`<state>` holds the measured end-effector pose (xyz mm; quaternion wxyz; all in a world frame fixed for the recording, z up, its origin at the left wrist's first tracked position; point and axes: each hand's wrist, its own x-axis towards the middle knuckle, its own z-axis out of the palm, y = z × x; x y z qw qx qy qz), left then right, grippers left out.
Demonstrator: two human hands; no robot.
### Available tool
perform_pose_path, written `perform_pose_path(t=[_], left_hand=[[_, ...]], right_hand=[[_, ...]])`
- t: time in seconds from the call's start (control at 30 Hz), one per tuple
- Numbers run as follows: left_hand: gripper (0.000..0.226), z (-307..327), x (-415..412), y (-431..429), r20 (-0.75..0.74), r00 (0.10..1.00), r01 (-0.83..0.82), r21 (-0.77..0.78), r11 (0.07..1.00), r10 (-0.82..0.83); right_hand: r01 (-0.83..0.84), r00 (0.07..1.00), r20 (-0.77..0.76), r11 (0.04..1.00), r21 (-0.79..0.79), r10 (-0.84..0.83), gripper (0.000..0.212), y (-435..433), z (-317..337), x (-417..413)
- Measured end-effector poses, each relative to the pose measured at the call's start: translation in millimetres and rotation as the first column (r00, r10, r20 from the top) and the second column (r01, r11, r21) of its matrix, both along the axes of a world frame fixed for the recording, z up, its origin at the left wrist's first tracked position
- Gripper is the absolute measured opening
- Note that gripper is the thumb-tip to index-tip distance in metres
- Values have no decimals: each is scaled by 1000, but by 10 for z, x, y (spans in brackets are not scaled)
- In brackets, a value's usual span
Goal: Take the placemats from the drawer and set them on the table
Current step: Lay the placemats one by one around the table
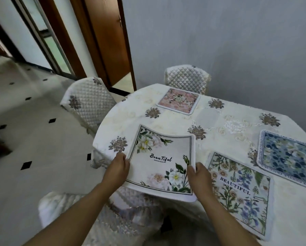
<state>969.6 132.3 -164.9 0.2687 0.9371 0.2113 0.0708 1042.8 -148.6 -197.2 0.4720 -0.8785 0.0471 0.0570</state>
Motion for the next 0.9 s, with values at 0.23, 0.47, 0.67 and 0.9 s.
perform_pose_path(t=[0.23,0.47,0.67,0.9], left_hand=[[16,60,171,1160,47,997,59,-15,998,-58],[20,119,489,1875,61,982,181,-71,981,-176],[22,6,919,1763,75,975,218,-154,964,-208],[18,-435,1198,1577,54,981,195,-197,961,-188]], right_hand=[[104,994,23,994,-37,-104,32,1087,31,-141],[250,968,62,963,-100,-245,33,1689,214,-240],[325,945,99,934,-148,-313,31,1664,262,-58],[342,940,68,920,-192,-336,35,1530,-152,403]])
